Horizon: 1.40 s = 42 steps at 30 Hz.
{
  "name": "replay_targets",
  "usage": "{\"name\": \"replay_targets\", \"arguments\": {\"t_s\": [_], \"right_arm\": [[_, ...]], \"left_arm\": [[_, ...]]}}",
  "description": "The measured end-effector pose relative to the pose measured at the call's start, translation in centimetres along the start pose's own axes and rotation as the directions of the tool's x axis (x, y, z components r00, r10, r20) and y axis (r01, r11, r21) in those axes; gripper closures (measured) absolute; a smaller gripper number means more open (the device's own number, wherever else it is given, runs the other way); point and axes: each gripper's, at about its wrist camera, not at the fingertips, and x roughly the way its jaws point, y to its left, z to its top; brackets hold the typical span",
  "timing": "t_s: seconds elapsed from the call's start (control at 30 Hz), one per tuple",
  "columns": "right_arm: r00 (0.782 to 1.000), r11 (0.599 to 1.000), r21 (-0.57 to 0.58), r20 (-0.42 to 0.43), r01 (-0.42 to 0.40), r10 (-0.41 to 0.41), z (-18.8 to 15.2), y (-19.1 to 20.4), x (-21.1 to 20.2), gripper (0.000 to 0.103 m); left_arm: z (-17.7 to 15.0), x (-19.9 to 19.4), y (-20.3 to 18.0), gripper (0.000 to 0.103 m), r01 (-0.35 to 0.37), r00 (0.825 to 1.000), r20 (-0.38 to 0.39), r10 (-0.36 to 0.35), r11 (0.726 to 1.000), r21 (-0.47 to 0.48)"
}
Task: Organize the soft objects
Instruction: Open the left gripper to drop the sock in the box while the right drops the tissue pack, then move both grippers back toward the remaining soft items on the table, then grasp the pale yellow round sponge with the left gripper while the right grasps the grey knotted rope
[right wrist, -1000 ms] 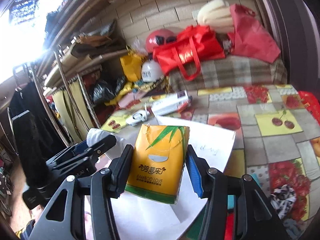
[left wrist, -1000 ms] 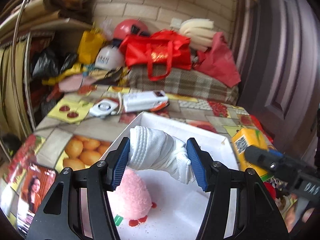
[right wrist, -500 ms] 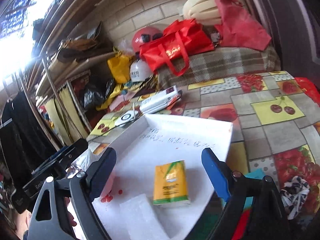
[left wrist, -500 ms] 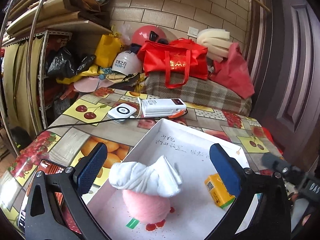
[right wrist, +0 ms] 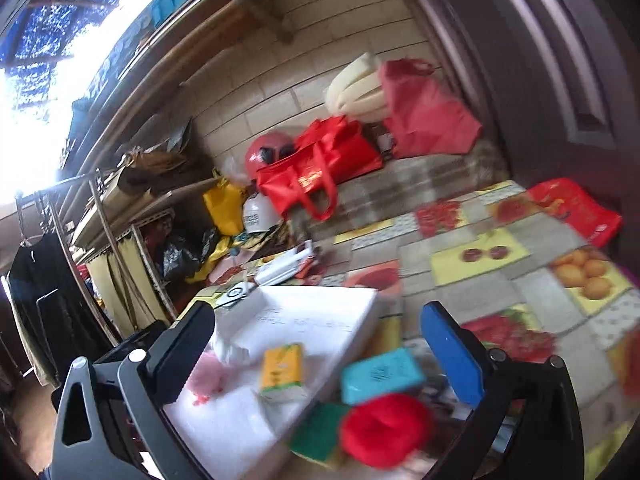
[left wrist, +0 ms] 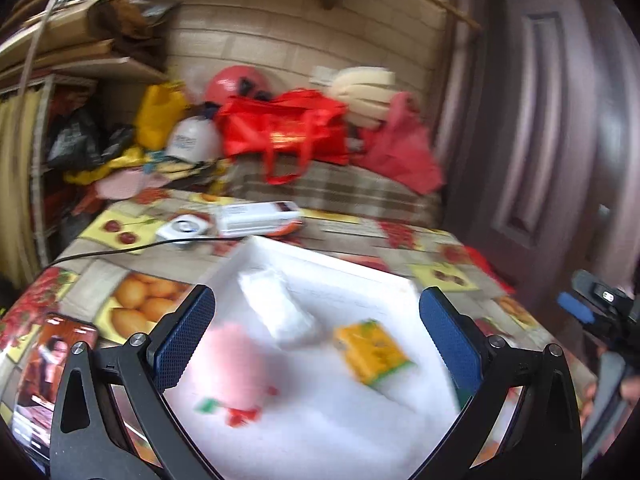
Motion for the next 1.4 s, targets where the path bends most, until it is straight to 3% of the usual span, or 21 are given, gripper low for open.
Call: {"name": "replay_targets", "arguments": {"t_s": [0.13, 0.23, 0.3, 0.37, 0.4, 0.47, 0.53, 0.6, 0.67, 0.77, 0.83, 0.93, 0.97, 1.0, 1.07, 1.13, 1.17, 1.27, 1.4], "right_arm": [[0.994, 0.995, -0.005, -0.047, 0.098, -0.098, -0.5, -3.0, -2.4, 0.0], [0.985, 0.99, -0.003, -0.102, 0.141, -0.141, -1.5, -4.9, -3.4, 0.0], [0.977, 0.989, -0.004, -0.155, 0.15, -0.149, -2.3, -5.8, -3.6, 0.0], [0.955, 0.981, -0.019, -0.227, 0.194, -0.193, -3.0, -6.5, -3.4, 0.0], [0.944, 0.978, -0.028, -0.256, 0.208, -0.208, -3.4, -6.7, -3.1, 0.0], [0.935, 0.978, -0.036, -0.291, 0.204, -0.205, -4.0, -7.1, -2.7, 0.0], [0.928, 0.973, -0.041, -0.294, 0.227, -0.229, -4.2, -7.4, -2.4, 0.0], [0.92, 0.969, -0.04, -0.305, 0.246, -0.246, -4.2, -7.6, -2.0, 0.0], [0.914, 0.965, 0.007, -0.324, 0.261, -0.244, -4.0, -8.5, -1.4, 0.0], [0.912, 0.962, 0.092, -0.352, 0.257, -0.21, -4.0, -9.9, -0.9, 0.015], [0.911, 0.967, 0.098, -0.369, 0.236, -0.185, -4.2, -9.8, -0.6, 0.024], [0.895, 0.975, 0.043, -0.408, 0.218, -0.182, -4.9, -9.0, 0.4, 0.044], [0.889, 0.975, 0.03, -0.417, 0.22, -0.188, -5.2, -8.9, 0.6, 0.056], [0.894, 0.976, 0.045, -0.412, 0.214, -0.177, -5.4, -9.0, 0.5, 0.066], [0.909, 0.974, 0.081, -0.384, 0.209, -0.163, -5.1, -9.4, -0.1, 0.073], [0.922, 0.973, 0.107, -0.355, 0.203, -0.153, -5.0, -9.7, -0.7, 0.074], [0.931, 0.973, 0.128, -0.336, 0.193, -0.141, -5.0, -10.0, -1.1, 0.075], [0.951, 0.969, 0.166, -0.279, 0.184, -0.133, -4.6, -10.4, -2.1, 0.075], [0.973, 0.964, 0.199, -0.185, 0.173, -0.136, -3.9, -10.5, -3.7, 0.075]], "left_arm": [[-1.1, -1.4, -3.5, 0.0, 0.137, 0.99, -0.033, -0.135, 0.986, 0.097], [-2.5, -2.0, -6.5, 0.0, 0.284, 0.956, -0.122, -0.267, 0.945, 0.164], [-3.7, -2.3, -8.6, 0.0, 0.396, 0.911, -0.212, -0.354, 0.894, 0.208], [-4.7, -2.5, -10.2, 0.0, 0.473, 0.869, -0.284, -0.405, 0.849, 0.235], [-5.3, -2.7, -11.3, 0.0, 0.517, 0.841, -0.33, -0.428, 0.817, 0.257], [-6.5, -3.0, -13.0, 0.0, 0.569, 0.804, -0.401, -0.439, 0.763, 0.305], [-7.8, -3.2, -14.7, 0.0, 0.601, 0.777, -0.469, -0.42, 0.718, 0.351], [-8.8, -3.4, -15.9, 0.0, 0.607, 0.77, -0.508, -0.387, 0.69, 0.394], [-9.2, -3.5, -16.2, 0.0, 0.604, 0.774, -0.509, -0.377, 0.681, 0.414], [-9.4, -3.0, -15.9, 0.001, 0.603, 0.765, -0.529, -0.368, 0.698, 0.386], [-9.5, -2.6, -15.5, 0.004, 0.611, 0.747, -0.553, -0.368, 0.708, 0.354], [-10.2, -2.0, -15.8, 0.005, 0.633, 0.713, -0.603, -0.358, 0.698, 0.334], [-10.7, -1.7, -16.1, 0.005, 0.643, 0.696, -0.631, -0.343, 0.69, 0.333], [-11.0, -1.7, -16.3, 0.007, 0.645, 0.69, -0.645, -0.33, 0.686, 0.338], [-11.5, -1.5, -16.7, 0.018, 0.654, 0.674, -0.669, -0.313, 0.674, 0.344], [-12.1, -1.1, -16.9, 0.047, 0.662, 0.653, -0.697, -0.296, 0.671, 0.335], [-12.3, -0.8, -16.9, 0.047, 0.664, 0.641, -0.711, -0.289, 0.672, 0.326], [-12.2, -1.1, -16.7, 0.051, 0.665, 0.644, -0.703, -0.302, 0.675, 0.32], [-11.7, -1.3, -16.4, 0.051, 0.659, 0.662, -0.679, -0.316, 0.678, 0.327]]}}
